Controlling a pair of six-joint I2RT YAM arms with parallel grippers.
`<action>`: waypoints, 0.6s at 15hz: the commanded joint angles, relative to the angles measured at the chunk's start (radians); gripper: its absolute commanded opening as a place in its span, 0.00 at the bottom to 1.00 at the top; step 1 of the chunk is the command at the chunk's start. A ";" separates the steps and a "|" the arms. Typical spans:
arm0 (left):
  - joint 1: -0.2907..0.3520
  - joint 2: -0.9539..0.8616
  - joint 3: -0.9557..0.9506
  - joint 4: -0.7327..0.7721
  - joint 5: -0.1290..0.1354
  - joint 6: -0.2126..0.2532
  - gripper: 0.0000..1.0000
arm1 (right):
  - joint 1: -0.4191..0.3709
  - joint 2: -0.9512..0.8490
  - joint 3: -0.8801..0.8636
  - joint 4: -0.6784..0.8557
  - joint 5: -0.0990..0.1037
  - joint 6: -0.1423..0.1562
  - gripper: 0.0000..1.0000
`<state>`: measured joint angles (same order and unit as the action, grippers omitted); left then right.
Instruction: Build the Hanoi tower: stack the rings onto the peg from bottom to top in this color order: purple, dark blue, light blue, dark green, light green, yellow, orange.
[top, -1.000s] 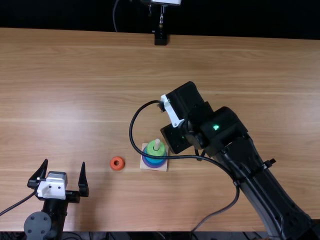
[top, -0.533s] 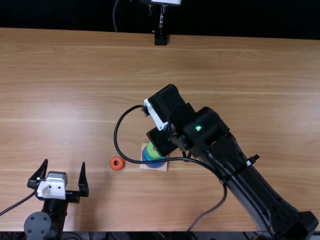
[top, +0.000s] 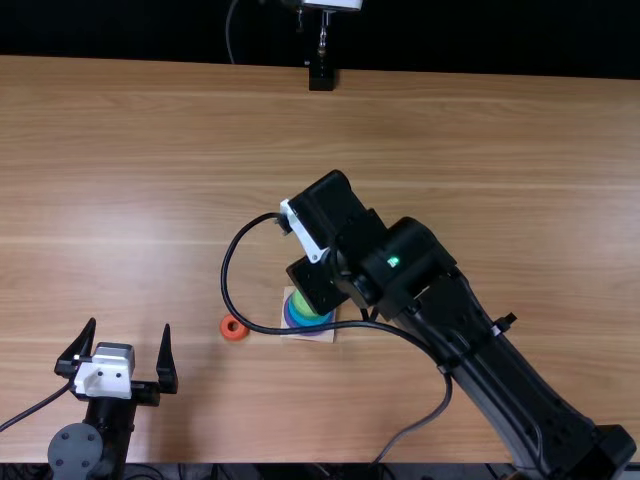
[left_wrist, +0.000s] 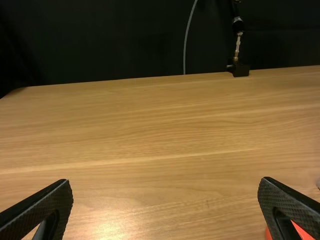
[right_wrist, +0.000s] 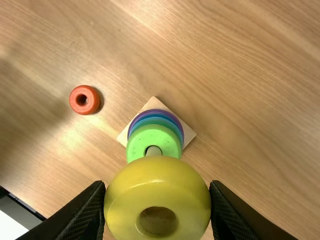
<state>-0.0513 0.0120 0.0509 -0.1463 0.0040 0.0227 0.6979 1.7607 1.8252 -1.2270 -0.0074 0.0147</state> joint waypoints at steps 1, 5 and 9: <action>0.004 -0.012 -0.051 -0.019 0.003 0.007 1.00 | 0.020 0.008 0.020 0.002 -0.005 0.006 0.00; 0.004 -0.012 -0.051 -0.019 0.003 0.007 1.00 | 0.022 0.040 0.017 0.004 -0.005 0.007 0.00; 0.004 -0.012 -0.051 -0.019 0.003 0.007 1.00 | 0.018 0.043 0.013 0.002 -0.004 0.007 0.00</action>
<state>-0.0513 0.0116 0.0509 -0.1463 0.0044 0.0223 0.7090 1.7908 1.8248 -1.2270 -0.0078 0.0177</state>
